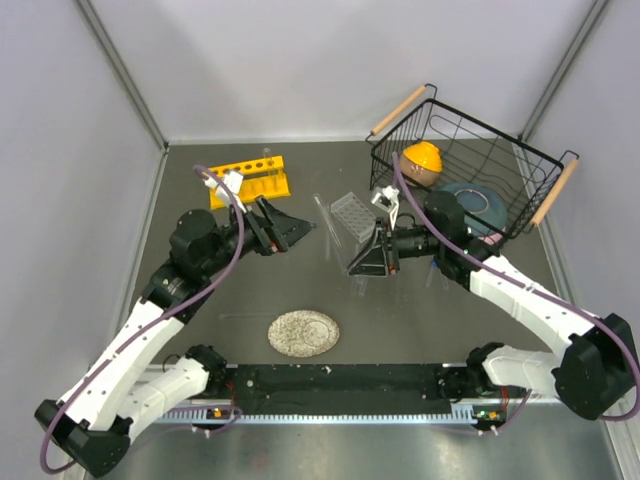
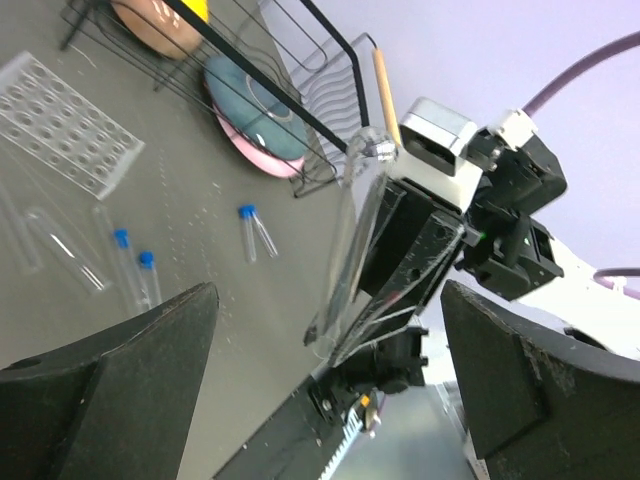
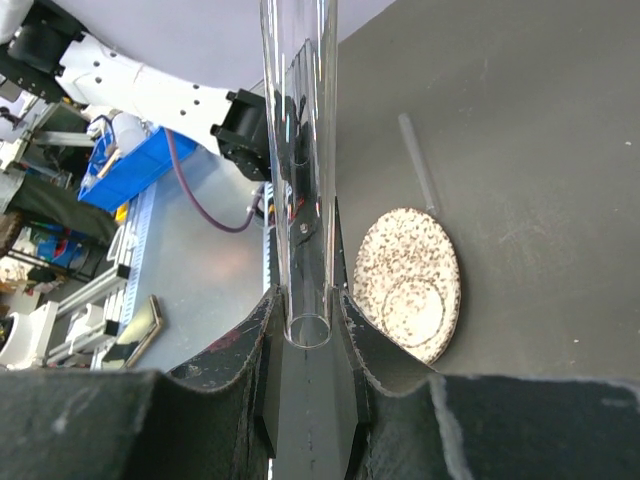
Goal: Organize the chemistry lab equipment
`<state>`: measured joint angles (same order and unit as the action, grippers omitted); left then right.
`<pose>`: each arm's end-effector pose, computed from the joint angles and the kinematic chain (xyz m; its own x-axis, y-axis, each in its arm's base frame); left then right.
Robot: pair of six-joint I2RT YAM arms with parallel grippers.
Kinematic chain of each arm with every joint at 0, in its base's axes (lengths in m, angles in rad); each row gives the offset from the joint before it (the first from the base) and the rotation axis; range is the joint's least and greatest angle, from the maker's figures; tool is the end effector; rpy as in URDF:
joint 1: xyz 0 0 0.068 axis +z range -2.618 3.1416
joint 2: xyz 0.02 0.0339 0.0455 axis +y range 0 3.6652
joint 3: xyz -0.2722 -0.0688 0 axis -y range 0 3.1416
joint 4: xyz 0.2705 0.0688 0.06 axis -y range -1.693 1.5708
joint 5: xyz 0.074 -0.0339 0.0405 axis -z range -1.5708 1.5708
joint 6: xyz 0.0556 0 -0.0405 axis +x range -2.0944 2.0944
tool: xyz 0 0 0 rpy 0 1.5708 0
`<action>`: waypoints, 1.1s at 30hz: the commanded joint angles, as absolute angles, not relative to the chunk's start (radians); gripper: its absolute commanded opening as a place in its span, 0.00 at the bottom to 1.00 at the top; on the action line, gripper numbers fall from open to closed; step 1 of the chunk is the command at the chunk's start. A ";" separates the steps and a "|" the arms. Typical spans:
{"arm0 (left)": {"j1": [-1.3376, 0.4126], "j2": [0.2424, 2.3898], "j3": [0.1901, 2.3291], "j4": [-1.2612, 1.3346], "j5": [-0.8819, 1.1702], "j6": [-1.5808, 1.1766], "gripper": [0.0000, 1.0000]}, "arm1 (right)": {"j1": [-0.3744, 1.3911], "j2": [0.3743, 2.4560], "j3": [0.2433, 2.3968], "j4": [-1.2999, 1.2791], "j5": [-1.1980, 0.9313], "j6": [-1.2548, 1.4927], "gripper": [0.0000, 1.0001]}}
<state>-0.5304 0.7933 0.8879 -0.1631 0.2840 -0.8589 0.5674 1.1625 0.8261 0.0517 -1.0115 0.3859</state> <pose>0.1817 -0.1246 0.3841 -0.5888 -0.4972 -0.6372 0.4301 0.4748 -0.7679 0.2162 0.1937 0.3016 -0.5850 -0.1360 -0.7996 -0.8106 0.0663 0.5818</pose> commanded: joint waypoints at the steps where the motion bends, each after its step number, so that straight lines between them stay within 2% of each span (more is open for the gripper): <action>1: -0.512 0.856 1.011 -0.167 0.439 -0.844 0.97 | 0.589 1.134 0.827 0.066 -1.040 0.342 0.11; 16: -0.503 1.075 1.209 -0.356 0.459 -0.686 0.62 | 0.606 1.137 0.821 0.046 -1.049 0.305 0.11; 25: -0.503 1.111 1.259 -0.399 0.491 -0.647 0.50 | 0.607 1.143 0.827 0.040 -1.046 0.293 0.11; 32: -0.503 1.129 1.279 -0.423 0.535 -0.624 0.31 | 0.607 1.146 0.827 0.037 -1.045 0.287 0.11; 33: -0.503 1.129 1.285 -0.426 0.537 -0.620 0.25 | 0.609 1.146 0.827 0.038 -1.045 0.287 0.12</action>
<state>-0.5083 1.1198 1.2324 -0.4152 0.5049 -0.6559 0.5953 1.1603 0.8242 -0.0051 -1.0237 0.3180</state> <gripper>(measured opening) 0.320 0.216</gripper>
